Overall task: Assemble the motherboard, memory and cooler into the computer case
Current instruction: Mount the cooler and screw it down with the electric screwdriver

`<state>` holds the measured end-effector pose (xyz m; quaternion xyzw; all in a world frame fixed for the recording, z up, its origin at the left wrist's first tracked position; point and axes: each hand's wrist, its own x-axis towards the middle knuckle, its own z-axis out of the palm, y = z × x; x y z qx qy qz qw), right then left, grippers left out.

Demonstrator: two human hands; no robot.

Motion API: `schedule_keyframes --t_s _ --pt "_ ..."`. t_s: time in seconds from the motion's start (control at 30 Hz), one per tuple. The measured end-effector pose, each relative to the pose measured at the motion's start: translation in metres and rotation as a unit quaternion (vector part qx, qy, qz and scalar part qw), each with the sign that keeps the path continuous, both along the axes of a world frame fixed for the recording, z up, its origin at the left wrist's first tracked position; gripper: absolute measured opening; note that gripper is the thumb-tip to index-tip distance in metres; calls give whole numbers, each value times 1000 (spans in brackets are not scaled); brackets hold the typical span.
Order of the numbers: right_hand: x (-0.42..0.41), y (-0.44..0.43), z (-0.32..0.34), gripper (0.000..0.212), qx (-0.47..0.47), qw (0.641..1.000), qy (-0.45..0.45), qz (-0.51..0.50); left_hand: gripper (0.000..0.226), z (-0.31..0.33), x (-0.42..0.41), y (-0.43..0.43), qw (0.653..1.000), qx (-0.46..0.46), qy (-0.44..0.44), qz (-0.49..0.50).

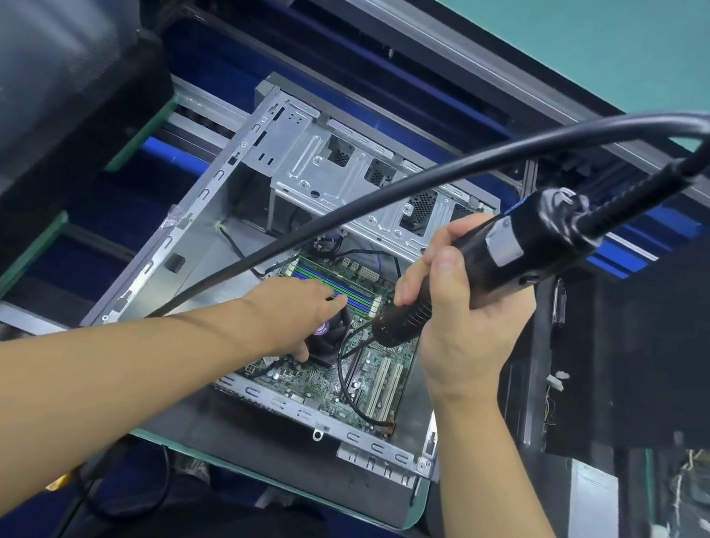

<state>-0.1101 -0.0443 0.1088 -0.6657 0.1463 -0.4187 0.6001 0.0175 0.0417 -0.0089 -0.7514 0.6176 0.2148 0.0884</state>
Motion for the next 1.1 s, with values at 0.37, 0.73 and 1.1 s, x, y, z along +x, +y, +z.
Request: schedule_keyframes --t_s 0.37,0.73,1.1 --pt "9 9 1 11 -15 997 19 -71 104 0 -1 -1 1000 -2 -11 -2" --pt "10 29 -2 23 1 985 55 -161 101 -1 -2 0 999 -17 -31 -4" --pt "10 29 -2 22 -19 989 38 -144 94 -4 -9 8 994 -77 -74 -23"
